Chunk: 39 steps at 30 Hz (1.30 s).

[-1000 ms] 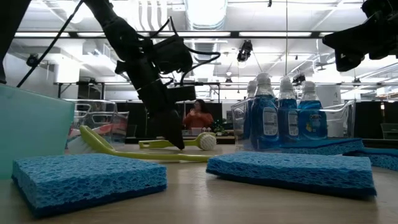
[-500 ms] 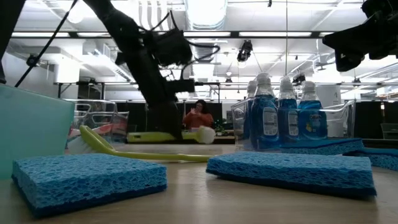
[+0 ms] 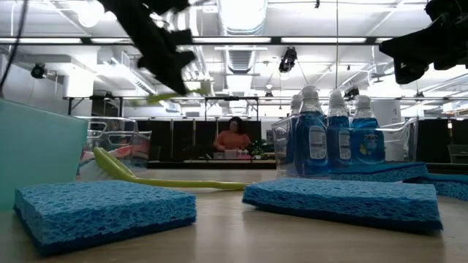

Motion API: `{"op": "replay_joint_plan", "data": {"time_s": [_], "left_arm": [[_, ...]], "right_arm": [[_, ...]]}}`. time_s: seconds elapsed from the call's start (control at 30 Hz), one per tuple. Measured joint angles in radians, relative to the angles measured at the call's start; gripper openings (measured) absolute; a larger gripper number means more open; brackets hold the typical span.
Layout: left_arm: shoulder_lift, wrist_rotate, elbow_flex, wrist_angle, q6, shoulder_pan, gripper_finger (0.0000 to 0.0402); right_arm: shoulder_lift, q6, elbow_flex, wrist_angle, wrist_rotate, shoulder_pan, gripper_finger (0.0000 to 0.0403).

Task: Pick & Place Kitchen Sink Supplies
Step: Put the light green dish brush into the left transparent bin

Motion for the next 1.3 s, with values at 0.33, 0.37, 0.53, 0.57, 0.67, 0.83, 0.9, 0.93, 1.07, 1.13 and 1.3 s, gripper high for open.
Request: {"op": "replay_joint_plan", "data": {"time_s": [0.33,0.37,0.53,0.57,0.67,0.83,0.9,0.93,1.07,1.13,1.3], "left_arm": [[-0.315,-0.200,-0.113,-0.371,-0.357,0.002,0.0035],[-0.335,-0.200,-0.137,-0.371,-0.378,0.002,0.0037],[-0.385,-0.194,-0.263,-0.330,-0.427,0.021,0.0023],[-0.388,-0.191,-0.291,-0.306,-0.429,0.028,0.0019],[-0.390,-0.154,-0.367,-0.222,-0.424,0.056,0.0012],[-0.383,-0.108,-0.473,-0.126,-0.429,0.109,0.0036],[-0.382,-0.080,-0.505,-0.099,-0.432,0.132,0.0046],[-0.383,-0.064,-0.518,-0.083,-0.431,0.144,0.0049],[-0.383,-0.048,-0.549,-0.048,-0.435,0.169,0.0053],[-0.382,-0.050,-0.550,-0.029,-0.422,0.172,0.0054],[-0.382,-0.051,-0.502,-0.014,-0.377,0.171,0.0055]], "right_arm": [[0.000,-0.001,0.000,0.000,0.000,0.000,0.0008],[0.000,-0.002,0.000,0.000,0.000,0.000,0.0008],[0.000,-0.001,0.000,0.000,0.000,0.000,0.0008],[0.000,0.000,0.000,0.000,0.000,0.000,0.0008],[0.000,-0.002,0.000,0.000,0.000,0.000,0.0008],[0.000,-0.001,0.000,0.000,0.000,0.000,0.0008],[0.000,-0.001,0.000,0.000,0.000,0.000,0.0008],[0.000,-0.002,0.000,0.000,0.000,0.000,0.0008],[0.000,-0.002,0.000,0.000,0.000,0.000,0.0008],[0.000,0.000,0.000,0.000,0.000,0.000,0.0008],[0.000,-0.001,0.000,0.000,0.000,0.000,0.0008]]}}
